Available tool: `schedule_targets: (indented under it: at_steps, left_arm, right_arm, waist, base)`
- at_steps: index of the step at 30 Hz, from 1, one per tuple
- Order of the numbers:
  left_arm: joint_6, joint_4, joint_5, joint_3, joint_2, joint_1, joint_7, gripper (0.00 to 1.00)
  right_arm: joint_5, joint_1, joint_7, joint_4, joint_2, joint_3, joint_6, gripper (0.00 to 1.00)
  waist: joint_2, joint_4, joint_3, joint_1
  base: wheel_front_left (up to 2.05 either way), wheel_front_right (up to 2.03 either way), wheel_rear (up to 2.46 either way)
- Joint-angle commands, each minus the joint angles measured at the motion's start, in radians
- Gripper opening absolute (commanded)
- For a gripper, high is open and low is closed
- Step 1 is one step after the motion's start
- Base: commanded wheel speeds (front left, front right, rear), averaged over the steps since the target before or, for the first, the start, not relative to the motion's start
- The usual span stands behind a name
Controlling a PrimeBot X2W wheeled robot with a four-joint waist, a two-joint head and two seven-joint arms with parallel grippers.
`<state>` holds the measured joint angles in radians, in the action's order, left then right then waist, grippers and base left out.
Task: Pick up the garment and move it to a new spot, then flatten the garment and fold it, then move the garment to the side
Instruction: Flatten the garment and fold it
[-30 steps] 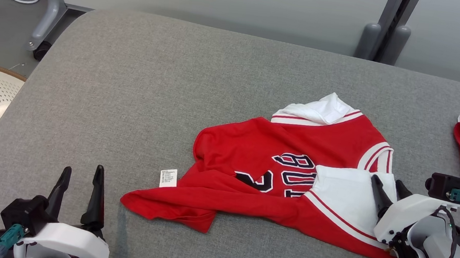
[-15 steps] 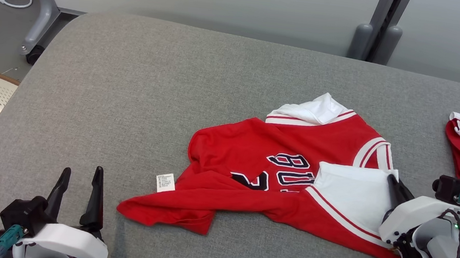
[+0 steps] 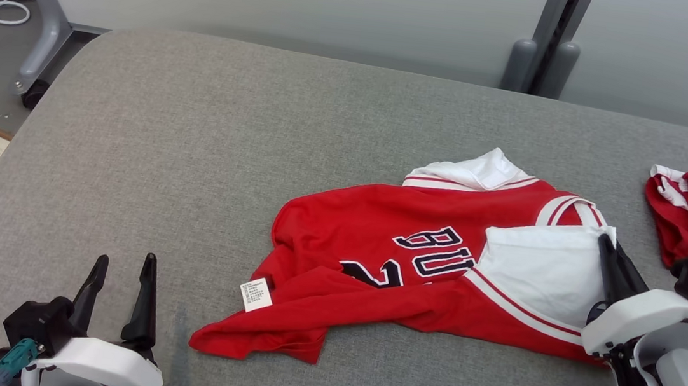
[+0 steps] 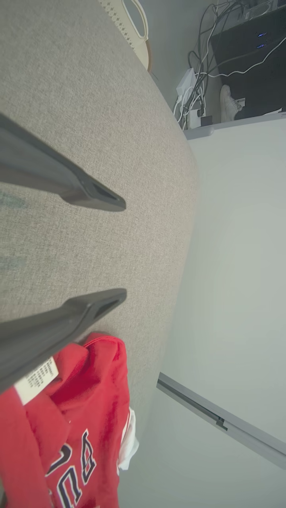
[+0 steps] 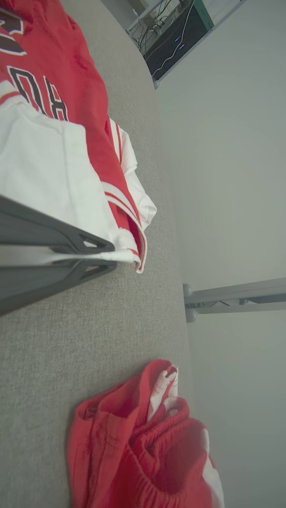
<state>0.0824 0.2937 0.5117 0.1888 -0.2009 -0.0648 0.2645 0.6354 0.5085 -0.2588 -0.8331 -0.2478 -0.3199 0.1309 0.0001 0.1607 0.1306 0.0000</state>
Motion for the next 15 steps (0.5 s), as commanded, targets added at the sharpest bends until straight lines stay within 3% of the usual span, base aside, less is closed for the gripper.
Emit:
schedule_targets:
  at_steps: [1,9,10,13,14,15]
  left_arm:
    - [-0.003,0.002,-0.010,-0.003,0.000,0.002,0.001,1.00]
    - [-0.009,0.014,-0.007,0.002,0.000,0.009,0.001,1.00]
    - [-0.009,0.015,-0.007,0.002,0.001,0.010,0.001,1.00]
    - [-0.008,0.017,-0.007,0.003,-0.001,0.009,0.001,1.00]
    - [-0.008,0.018,-0.007,0.004,-0.001,0.009,0.001,1.00]
    - [-0.009,0.019,-0.006,0.006,-0.002,0.009,0.001,1.00]
  right_arm:
    - [-0.028,-0.041,-0.006,0.045,0.003,0.023,0.000,0.00]
    - [-0.084,-0.158,-0.006,0.140,0.011,0.064,0.000,0.00]
    - [-0.090,-0.174,-0.007,0.148,0.012,0.068,0.000,0.05]
    - [-0.101,-0.211,-0.007,0.159,0.020,0.077,0.000,0.44]
    - [-0.103,-0.218,-0.006,0.158,0.024,0.079,0.000,0.95]
    - [-0.105,-0.225,-0.007,0.157,0.027,0.081,0.000,1.00]
  waist:
    - [-0.0001,-0.011,-0.007,0.0000]
    - [-0.0001,-0.040,-0.023,0.0000]
    - [-0.0001,-0.044,-0.026,0.0000]
    - [-0.0001,-0.059,-0.030,0.0000]
    - [-0.0001,-0.064,-0.033,0.0000]
    - [-0.0001,-0.068,-0.034,0.0000]
  base:
    - [0.00,0.00,0.00]
    - [0.00,0.00,0.00]
    - [0.00,0.00,0.00]
    - [0.00,0.00,0.00]
    - [0.00,0.00,0.00]
    - [0.00,0.00,0.00]
